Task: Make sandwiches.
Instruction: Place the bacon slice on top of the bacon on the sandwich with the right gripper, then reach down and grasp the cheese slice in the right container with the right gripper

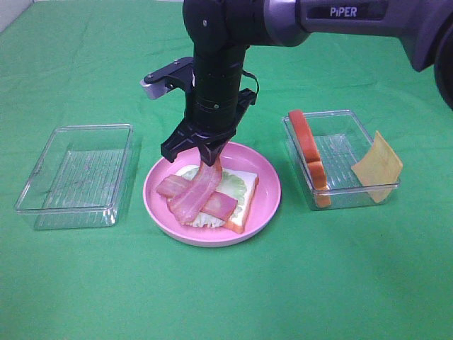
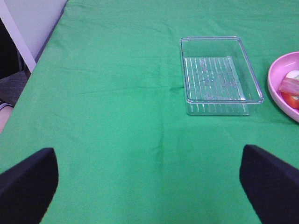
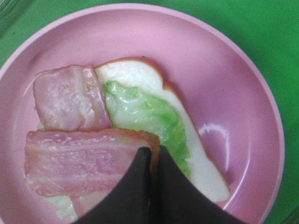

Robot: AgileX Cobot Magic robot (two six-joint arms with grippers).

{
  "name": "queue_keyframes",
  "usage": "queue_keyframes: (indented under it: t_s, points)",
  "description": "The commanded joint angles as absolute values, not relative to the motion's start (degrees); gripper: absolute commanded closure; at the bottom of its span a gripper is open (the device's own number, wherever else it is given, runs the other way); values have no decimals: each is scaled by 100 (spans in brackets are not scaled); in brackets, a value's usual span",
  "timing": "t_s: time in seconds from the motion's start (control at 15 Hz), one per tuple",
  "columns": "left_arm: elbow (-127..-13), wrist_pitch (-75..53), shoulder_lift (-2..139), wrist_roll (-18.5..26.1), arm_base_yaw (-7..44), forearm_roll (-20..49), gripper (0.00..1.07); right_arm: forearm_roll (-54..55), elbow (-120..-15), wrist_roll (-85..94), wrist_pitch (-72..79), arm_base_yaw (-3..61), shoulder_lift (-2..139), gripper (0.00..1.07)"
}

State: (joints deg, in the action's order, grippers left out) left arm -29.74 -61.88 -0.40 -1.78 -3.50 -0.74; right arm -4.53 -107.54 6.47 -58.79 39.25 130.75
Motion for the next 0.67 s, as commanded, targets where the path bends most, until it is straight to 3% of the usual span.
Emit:
queue_keyframes:
  t_s: [0.07,0.13,0.2,0.33,0.4,0.67]
  points:
    - [-2968,-6176,-115,-178,-355,-46,6,-510,-10754,567,-5810,3919,13081,107]
    - [-2968,-6176,-115,-178,-355,-46,6,-498,-10754,561,-5821,3919,13081,101]
    - [-2968,-6176,-115,-178,-355,-46,6,-487,-10754,561,-5833,3919,13081,81]
    - [-2968,-6176,-115,-178,-355,-46,6,-556,-10754,567,-5890,3919,13069,18]
    - [-2968,-6176,-115,-178,-355,-46,6,-670,-10754,590,-5936,3919,13035,11]
    - [-2968,-6176,-115,-178,-355,-46,6,-905,-10766,590,-6079,3919,12657,11]
